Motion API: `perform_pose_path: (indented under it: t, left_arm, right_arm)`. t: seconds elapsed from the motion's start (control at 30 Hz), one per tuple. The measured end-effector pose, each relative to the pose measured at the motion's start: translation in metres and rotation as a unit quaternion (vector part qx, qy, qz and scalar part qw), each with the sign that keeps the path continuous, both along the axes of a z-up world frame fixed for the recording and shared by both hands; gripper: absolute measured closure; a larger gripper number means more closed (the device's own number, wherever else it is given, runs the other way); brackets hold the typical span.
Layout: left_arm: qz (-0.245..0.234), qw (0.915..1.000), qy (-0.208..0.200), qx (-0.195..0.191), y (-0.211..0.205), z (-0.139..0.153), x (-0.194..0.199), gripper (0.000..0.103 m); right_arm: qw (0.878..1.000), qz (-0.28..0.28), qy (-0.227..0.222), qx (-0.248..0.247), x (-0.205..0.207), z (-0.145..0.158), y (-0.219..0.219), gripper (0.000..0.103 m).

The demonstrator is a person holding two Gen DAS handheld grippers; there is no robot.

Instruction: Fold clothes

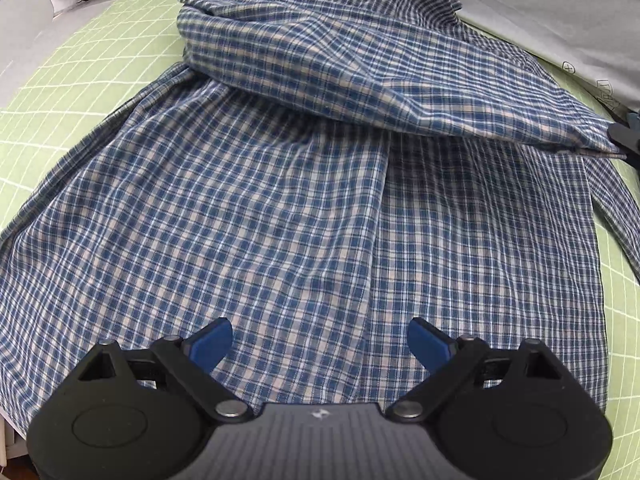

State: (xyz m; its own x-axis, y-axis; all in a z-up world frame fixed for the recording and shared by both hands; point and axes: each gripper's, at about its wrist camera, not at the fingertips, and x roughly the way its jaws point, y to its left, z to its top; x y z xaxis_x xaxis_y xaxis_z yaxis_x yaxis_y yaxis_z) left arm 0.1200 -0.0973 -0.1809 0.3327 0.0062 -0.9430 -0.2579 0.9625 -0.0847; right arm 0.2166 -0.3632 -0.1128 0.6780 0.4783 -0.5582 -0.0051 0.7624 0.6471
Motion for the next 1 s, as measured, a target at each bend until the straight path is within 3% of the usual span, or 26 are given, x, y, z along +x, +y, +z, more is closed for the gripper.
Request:
perform_pose_path:
  t: [0.23, 0.5, 0.8, 0.87, 0.97, 1.0]
  left_arm:
    - [0.008, 0.9989, 0.015, 0.043, -0.021, -0.007, 0.001, 0.007]
    - [0.015, 0.9988, 0.018, 0.043, -0.027, -0.008, -0.004, 0.000]
    - [0.016, 0.9988, 0.013, 0.044, -0.032, -0.008, -0.012, 0.000]
    - [0.015, 0.9988, 0.011, 0.045, -0.032, -0.011, -0.013, 0.000]
    - [0.009, 0.9990, 0.006, 0.043, -0.032, -0.012, -0.016, 0.000]
    - [0.008, 0.9991, 0.003, 0.041, -0.032, -0.011, -0.016, 0.000]
  right_arm:
    - [1.000, -0.006, -0.004, -0.019, 0.003, -0.005, -0.045, 0.100]
    - [0.995, -0.082, 0.022, -0.052, -0.003, -0.029, -0.100, 0.100]
    - [0.983, -0.088, 0.059, -0.149, 0.000, -0.046, -0.106, 0.098]
    - [0.982, -0.085, 0.055, -0.159, -0.002, -0.044, -0.102, 0.089]
    - [0.983, -0.087, 0.039, -0.155, -0.007, -0.035, -0.097, 0.041]
    - [0.983, -0.090, 0.034, -0.158, -0.010, -0.031, -0.094, 0.037]
